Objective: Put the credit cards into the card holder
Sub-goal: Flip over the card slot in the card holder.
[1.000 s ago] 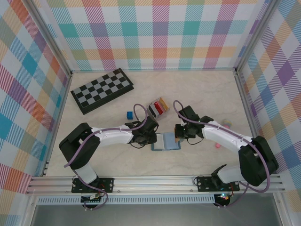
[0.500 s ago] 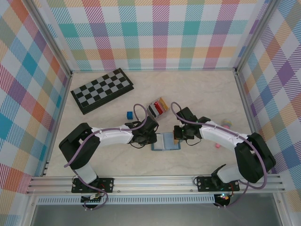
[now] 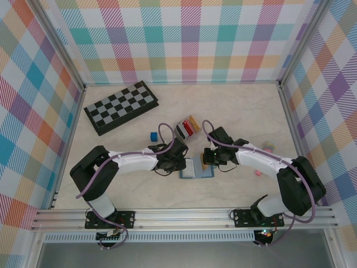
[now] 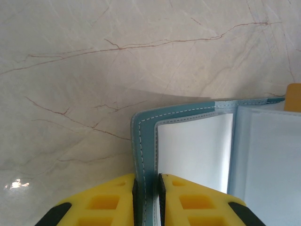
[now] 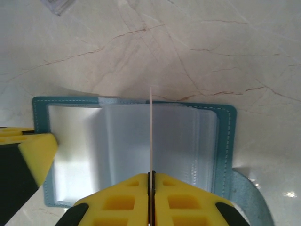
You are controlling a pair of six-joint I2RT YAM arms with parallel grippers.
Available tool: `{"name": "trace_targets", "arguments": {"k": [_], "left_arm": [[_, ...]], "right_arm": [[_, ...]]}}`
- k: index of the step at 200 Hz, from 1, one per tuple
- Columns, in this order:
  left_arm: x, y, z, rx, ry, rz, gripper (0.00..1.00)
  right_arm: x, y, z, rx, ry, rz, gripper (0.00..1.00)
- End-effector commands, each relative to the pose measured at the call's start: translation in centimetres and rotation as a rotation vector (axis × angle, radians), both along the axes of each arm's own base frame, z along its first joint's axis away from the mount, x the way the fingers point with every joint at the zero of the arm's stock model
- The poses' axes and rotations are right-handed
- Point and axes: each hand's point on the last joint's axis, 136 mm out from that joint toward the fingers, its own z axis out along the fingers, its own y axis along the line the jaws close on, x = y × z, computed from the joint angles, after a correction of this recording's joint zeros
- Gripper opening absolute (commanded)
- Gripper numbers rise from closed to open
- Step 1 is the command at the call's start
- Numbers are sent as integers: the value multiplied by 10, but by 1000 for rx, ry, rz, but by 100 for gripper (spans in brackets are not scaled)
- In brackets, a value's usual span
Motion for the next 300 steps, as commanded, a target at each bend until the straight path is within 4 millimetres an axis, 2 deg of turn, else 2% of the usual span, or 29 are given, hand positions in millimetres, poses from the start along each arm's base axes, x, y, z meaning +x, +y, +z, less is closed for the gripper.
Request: {"name": "trace_targets", "arguments": {"k": [1,43,70,124,161,175,199,212,251,276,300], "left_arm": [[1,3,2,4,5,0,19],[1,2,3,-1,-1,6,19],[2,4,5,-1,-11,14,19],[4,19,17,3,-63,68,24],[2,35,25,15,-90,120,38],[2,37,28,2,-105,131,47],[3,27,34,-54,-119,104,57],[2,21,31,-62,-105,80,56],[2,13,10,-20,-50,46,39],[0,15,-1,14,-25,44,28],[-2,20,-8,38,-15,45,24]], "right_arm": [[-2,15,22,79,-7,26,10],[-3,27,27,139,7,44,10],[-8,45,27,225,45,88,11],[-9,45,-10,220,118,12,10],[-11,43,-30,205,156,-15,10],[-12,46,-33,224,164,-15,9],[-13,46,-35,224,169,-17,9],[-13,43,-36,215,168,-25,9],[-10,43,-26,239,146,-27,10],[-8,39,-17,269,121,-36,10],[-9,32,-10,294,88,-44,10]]}}
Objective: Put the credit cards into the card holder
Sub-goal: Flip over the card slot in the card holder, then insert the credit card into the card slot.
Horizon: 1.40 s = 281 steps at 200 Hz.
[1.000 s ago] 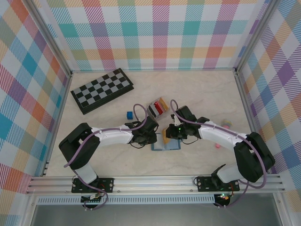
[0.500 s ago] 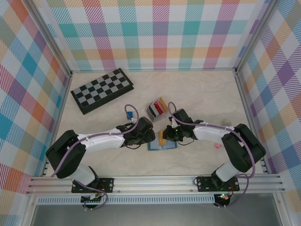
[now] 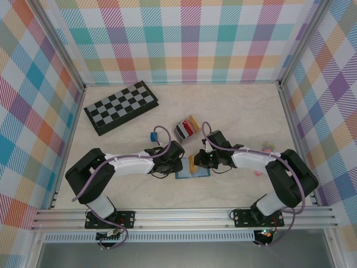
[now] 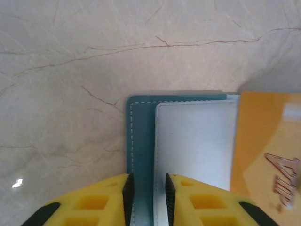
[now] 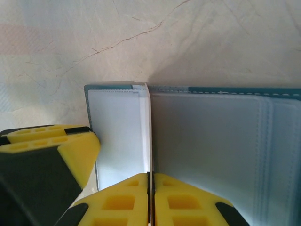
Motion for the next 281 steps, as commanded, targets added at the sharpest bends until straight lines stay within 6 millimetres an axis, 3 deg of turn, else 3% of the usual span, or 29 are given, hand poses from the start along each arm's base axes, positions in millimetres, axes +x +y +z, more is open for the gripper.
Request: {"name": "trace_targets", "arguments": {"k": [1,93,149,218,281], "left_arm": [[2,0,-2,13,11,-2,24],[0,-1,-11,23,38,-10,21],[0,-1,-11,21,38,-6,21],[0,0,-10,19,36,0,21],[1,-2,-8,6,35,5,21]], "right_arm": [[-3,-8,6,22,-19,-18,10],[-3,4,2,138,-45,-15,11],[-16,-1,-23,113,30,-16,10],[-32,1,-18,165,42,47,9],[-25,9,-17,195,41,46,10]]}}
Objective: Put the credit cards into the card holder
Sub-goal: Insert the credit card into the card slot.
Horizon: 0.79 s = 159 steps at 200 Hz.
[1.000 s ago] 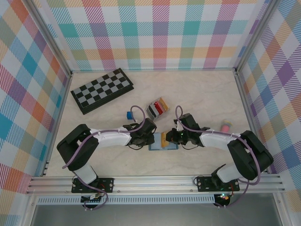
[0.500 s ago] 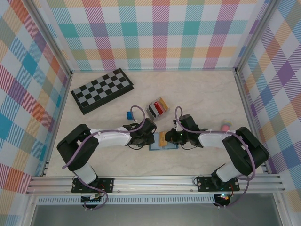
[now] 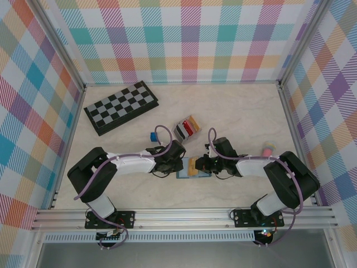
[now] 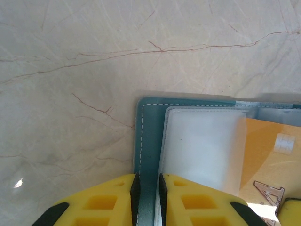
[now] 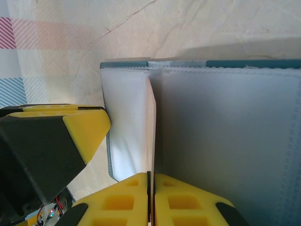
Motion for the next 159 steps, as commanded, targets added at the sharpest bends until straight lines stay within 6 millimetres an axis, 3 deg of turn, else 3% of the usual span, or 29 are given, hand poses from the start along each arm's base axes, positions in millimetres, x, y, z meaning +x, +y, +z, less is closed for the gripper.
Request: {"name": "trace_targets", "arguments": {"k": [1,73,159], "left_arm": [[-3,1,-6,4,32,4,21],[-1,5,-4,15,20,12,24],[-1,5,-4,21,18,5,22]], "right_arm": [[-8,3,-7,16,44,26,10],[5,24,-1,33,49,47,14],[5,-4,1,-171,43,23,27]]}}
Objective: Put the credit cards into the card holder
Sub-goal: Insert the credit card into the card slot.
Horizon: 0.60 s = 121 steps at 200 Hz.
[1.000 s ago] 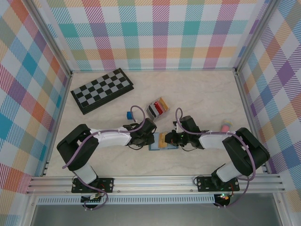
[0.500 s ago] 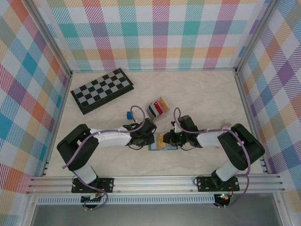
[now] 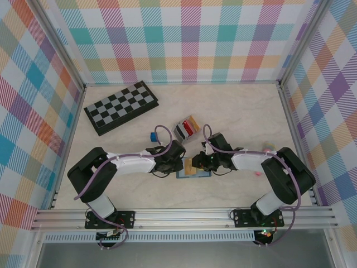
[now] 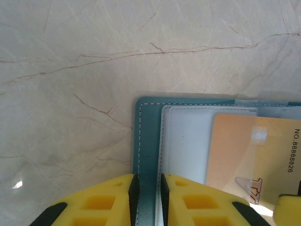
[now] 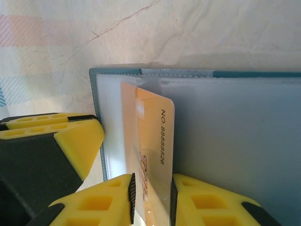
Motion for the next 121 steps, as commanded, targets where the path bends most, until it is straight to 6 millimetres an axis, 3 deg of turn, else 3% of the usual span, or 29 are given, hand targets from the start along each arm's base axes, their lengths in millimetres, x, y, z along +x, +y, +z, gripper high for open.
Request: {"name": "trace_targets", "arguments": {"k": [1,19,54,121], "left_arm": [[-2,5,-4,19,20,1,22],[-2,5,-4,20,19,1,22],[-2,4,-3,15,18,0,21],[1,3,5,-6,-6,6,31]], "right_arm": [[-3,-8,2,-66,-8,16,27],[-1,-8,2,-74,-12,16,26],[0,2,3,-37,-6,40,13],[4,27,8,51,23,82,13]]}}
